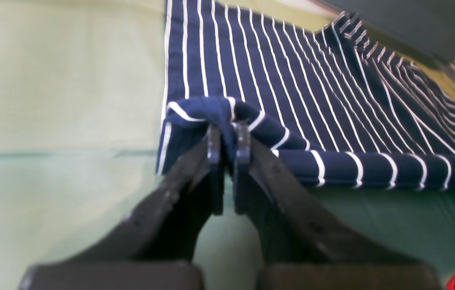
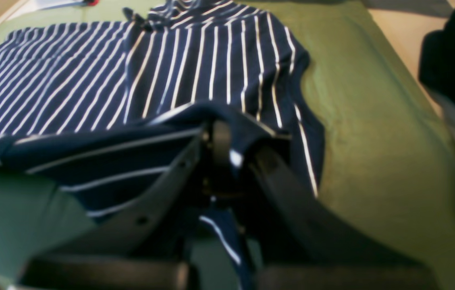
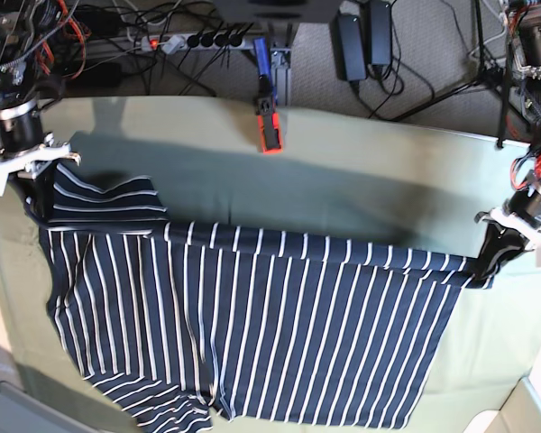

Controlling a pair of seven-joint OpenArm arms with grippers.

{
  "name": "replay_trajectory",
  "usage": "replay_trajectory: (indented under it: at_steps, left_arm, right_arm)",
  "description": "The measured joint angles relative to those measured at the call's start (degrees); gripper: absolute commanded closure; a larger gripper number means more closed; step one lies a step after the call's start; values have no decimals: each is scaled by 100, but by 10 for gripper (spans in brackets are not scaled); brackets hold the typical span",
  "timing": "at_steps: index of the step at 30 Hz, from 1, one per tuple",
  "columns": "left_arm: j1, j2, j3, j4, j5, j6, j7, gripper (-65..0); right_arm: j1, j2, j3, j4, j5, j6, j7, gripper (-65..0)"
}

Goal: Fold the T-shirt properly
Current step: 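Lift both held corners and pull them toward the shirt's hem, then lower the held edge onto the shirt and release both grippers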

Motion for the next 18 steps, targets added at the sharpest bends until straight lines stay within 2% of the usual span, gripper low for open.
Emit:
replay_trajectory:
  at_steps: [4, 12, 16, 18]
  left_arm:
    - [-214, 2, 387, -162, 247, -2, -151, 0]
    - [-782, -7, 837, -264, 693, 0, -339, 0]
    - [-1078, 0, 1158, -721, 874, 0, -426, 0]
    - [-1252, 52, 1268, -1117, 920, 0, -660, 0]
  right_arm:
    - [407, 160, -15, -426, -24, 7, -9, 0]
    - [1207, 188, -87, -1239, -28, 13, 11, 0]
    - [1403, 221, -304, -1349, -28, 15, 17, 0]
    - [1528, 234, -457, -1388, -85, 13, 17, 0]
